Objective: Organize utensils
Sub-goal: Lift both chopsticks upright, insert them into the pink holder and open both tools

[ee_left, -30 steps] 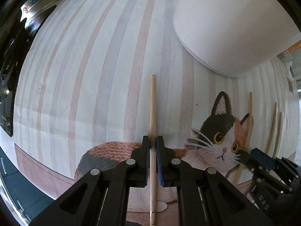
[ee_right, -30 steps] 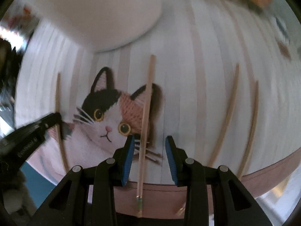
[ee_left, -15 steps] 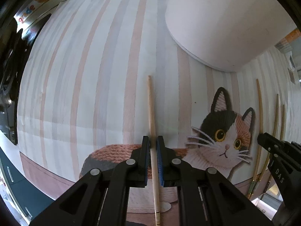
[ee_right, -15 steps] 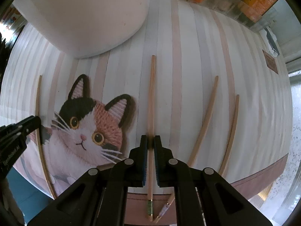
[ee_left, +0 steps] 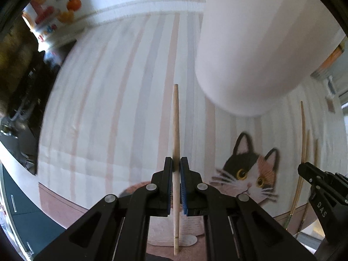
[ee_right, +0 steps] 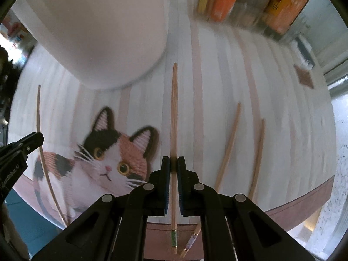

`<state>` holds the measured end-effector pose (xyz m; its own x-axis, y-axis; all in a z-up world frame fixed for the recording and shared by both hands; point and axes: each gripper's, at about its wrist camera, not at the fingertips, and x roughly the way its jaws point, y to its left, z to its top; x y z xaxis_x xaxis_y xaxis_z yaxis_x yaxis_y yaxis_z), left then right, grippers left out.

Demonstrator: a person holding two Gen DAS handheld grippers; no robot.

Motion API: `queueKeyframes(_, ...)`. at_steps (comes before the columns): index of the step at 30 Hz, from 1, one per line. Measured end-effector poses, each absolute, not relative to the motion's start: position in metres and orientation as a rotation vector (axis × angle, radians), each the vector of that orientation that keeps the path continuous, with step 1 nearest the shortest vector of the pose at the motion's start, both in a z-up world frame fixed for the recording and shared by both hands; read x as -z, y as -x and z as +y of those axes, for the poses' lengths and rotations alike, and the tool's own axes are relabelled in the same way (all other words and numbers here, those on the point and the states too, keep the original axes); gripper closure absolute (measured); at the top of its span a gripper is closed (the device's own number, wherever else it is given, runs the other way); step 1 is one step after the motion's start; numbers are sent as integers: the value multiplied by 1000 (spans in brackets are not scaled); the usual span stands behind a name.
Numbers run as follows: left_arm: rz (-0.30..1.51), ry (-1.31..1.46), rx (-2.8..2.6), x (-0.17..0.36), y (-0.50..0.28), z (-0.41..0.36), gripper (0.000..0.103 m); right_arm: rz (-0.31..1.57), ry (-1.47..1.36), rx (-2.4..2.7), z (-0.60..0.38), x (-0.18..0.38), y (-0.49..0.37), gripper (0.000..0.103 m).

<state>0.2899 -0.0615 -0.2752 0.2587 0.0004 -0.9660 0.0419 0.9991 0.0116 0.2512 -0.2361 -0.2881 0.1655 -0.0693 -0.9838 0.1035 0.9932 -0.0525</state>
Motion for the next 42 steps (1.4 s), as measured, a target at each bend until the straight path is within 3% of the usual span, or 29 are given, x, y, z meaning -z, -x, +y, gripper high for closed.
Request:
queueKeyframes(17,999,70,-9,139,-302,-32,99,1005,-206,166,-274,156,-253,96)
queueKeyframes(29,751,260,31,5,-317,-6,99,673,-432,119,-304,33,-286,96)
queueKeyframes(35,694,303,67,-27,-357,-23,99,581,-560,141,-315,25,-333,96)
queueKeyframes(42,740,324,84,-7,-420,-50,99,563,-667,215,-328,51,-387,96)
